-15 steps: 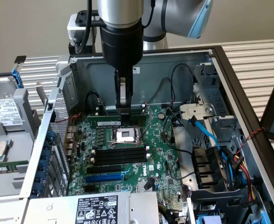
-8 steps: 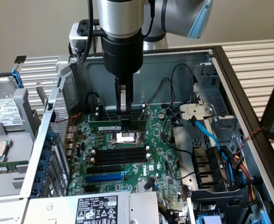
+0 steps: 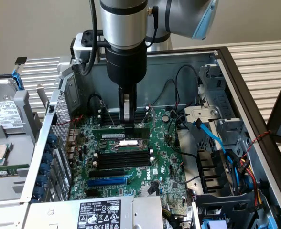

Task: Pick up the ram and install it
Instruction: 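Insert the ram into the slot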

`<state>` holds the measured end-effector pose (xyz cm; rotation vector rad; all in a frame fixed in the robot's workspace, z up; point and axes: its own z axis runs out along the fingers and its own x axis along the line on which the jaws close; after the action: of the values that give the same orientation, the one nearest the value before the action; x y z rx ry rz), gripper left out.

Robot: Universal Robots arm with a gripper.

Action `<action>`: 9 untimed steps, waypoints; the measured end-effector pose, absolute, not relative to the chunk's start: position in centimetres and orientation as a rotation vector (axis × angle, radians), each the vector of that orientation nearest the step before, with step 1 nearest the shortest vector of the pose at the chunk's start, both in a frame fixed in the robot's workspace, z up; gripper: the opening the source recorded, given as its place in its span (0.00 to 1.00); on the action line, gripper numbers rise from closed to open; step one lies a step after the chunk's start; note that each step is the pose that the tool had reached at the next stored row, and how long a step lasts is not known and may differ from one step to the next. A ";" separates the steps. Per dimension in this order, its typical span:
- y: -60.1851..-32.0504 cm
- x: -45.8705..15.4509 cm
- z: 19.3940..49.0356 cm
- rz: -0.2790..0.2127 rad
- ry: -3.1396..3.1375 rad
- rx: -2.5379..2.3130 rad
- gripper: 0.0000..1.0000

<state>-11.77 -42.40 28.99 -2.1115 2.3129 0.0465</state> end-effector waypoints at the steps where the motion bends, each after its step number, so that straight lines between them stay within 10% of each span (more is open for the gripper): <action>1: -42.3 -11.8 28.8 0.046 2.313 -2.112 0.12; 9: -41.8 -11.8 27.3 0.046 2.313 -2.112 0.12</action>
<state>-11.76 -41.80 27.33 -2.1116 2.3127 0.0464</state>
